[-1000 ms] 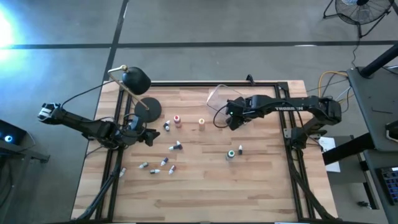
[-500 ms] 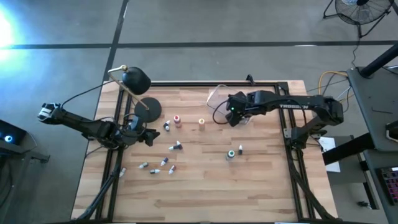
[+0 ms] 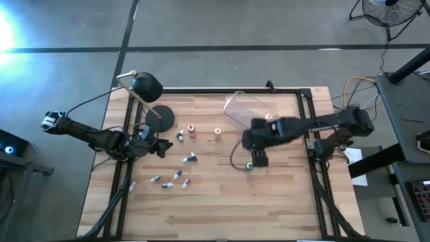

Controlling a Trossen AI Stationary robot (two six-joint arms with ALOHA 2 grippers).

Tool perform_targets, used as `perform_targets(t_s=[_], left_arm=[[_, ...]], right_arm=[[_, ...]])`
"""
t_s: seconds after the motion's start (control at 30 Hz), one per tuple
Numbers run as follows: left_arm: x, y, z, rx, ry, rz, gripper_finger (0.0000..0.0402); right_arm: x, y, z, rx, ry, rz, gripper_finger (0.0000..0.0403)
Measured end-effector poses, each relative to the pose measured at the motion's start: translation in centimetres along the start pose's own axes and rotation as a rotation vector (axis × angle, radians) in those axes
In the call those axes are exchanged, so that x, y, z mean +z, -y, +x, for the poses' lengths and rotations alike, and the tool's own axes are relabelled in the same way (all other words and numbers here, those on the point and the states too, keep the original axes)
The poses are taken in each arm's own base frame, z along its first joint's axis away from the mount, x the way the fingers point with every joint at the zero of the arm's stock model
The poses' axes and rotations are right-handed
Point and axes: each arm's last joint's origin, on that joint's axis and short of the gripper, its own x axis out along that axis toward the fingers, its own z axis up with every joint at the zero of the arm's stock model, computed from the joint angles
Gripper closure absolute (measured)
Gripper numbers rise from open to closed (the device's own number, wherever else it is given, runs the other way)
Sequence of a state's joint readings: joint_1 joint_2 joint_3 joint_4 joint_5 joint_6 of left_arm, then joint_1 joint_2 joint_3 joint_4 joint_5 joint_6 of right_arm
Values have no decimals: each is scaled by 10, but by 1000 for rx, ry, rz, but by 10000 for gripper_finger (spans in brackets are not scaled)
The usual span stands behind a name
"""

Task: Pick & Place food coloring
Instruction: Put the large green food coloring bottle into the transparent bin

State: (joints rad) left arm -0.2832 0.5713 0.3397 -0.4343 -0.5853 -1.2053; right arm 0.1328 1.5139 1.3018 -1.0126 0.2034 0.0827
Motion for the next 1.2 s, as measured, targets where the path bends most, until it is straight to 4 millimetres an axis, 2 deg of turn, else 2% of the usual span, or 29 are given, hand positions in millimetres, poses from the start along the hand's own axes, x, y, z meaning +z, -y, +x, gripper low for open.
perform_targets(t_s=[0.17, 0.5, 0.6, 0.8, 1.2], left_arm=[[0, 0, 0, 0, 1, 0, 225], [0, 0, 0, 1, 1, 1, 225], [0, 0, 0, 1, 1, 1, 225], [0, 0, 0, -1, -5, 2, 225], [0, 0, 0, -2, -8, 3, 225]], right_arm=[[-2, -30, 6, 47, 51, -3, 160], [-2, -64, 36, 52, -37, -26, 147], [-3, -69, 41, 45, -59, -36, 148], [-5, -70, 47, 38, -88, 60, 159], [-7, -70, 48, 36, -94, 84, 215]])
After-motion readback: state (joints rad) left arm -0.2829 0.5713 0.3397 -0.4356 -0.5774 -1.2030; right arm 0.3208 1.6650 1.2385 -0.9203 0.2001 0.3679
